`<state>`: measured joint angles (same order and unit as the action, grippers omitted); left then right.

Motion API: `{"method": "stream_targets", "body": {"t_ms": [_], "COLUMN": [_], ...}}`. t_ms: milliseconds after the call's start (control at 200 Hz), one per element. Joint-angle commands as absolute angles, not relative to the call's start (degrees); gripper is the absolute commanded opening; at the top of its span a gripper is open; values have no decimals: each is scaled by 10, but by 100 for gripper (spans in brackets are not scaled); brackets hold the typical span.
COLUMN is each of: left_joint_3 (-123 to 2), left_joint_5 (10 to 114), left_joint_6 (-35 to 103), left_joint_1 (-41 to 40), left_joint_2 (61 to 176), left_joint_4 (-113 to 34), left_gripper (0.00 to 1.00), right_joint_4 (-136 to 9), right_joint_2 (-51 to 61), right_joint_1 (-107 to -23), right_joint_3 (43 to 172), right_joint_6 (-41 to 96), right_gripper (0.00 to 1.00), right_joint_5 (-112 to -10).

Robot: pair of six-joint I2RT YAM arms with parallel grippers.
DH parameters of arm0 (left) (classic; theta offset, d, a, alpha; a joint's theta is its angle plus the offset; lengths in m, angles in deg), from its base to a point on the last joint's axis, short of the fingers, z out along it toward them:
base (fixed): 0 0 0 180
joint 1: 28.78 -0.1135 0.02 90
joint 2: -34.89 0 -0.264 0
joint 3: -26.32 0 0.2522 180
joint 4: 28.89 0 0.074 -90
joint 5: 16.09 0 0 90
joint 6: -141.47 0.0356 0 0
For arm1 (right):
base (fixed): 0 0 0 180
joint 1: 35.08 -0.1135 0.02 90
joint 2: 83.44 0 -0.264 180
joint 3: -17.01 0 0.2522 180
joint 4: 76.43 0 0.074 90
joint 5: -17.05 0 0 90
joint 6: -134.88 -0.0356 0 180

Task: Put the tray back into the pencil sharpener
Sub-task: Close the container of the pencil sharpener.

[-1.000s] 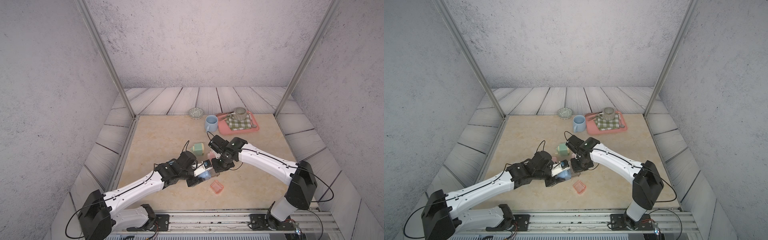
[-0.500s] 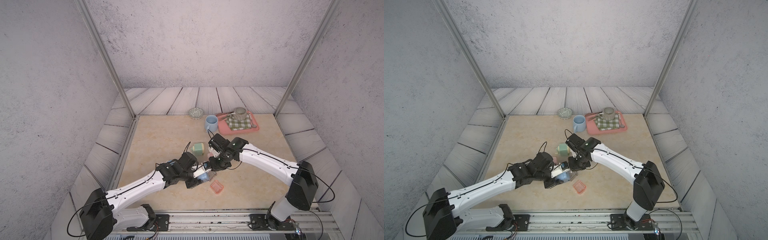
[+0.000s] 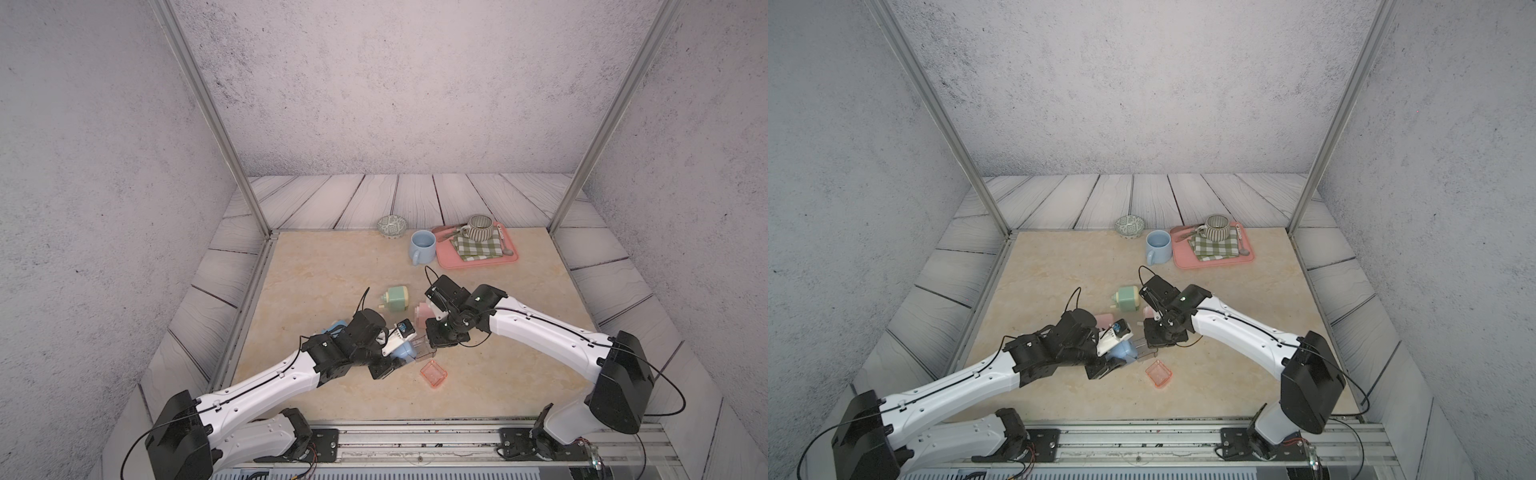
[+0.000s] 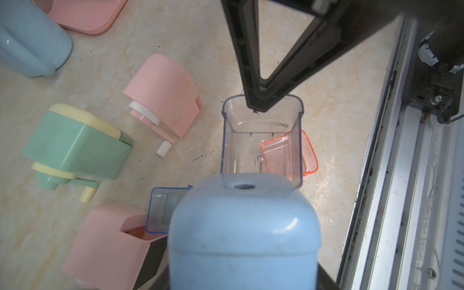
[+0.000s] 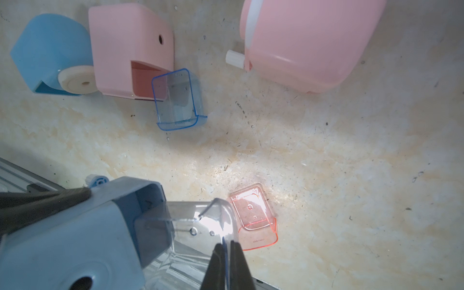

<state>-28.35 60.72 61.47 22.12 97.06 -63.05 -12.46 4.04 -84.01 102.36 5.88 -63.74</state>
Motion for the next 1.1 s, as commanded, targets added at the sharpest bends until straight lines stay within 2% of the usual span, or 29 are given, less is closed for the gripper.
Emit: {"method": "stream_targets", "body": {"t_ms": [0, 240, 535, 676, 951, 1096], "left_joint_3": [-284, -283, -293, -302, -290, -282], "left_joint_5": [557, 541, 564, 579, 580, 603], "left_joint_6": [607, 630, 676, 714, 673, 645], "left_joint_1": [223, 222, 224, 223, 223, 224], "left_joint_2": [963, 973, 990, 997, 991, 978], "left_joint_4": [-547, -550, -573, -588, -522, -511], "left_gripper": [20, 21, 21, 21, 21, 20], "right_joint_4": [-176, -173, -181, -184, -277, -280], "right_joint_2": [35, 46, 54, 52, 44, 35], "right_joint_1": [-850, -851, -853, -853, -853, -851], "right_joint_3": [1026, 1029, 1039, 1046, 1007, 980], "right_joint_6": [48, 63, 95, 112, 54, 43], "right_gripper": [7, 6, 5, 7, 12, 12], "right_joint_5": [-586, -601, -560, -530, -474, -491]}}
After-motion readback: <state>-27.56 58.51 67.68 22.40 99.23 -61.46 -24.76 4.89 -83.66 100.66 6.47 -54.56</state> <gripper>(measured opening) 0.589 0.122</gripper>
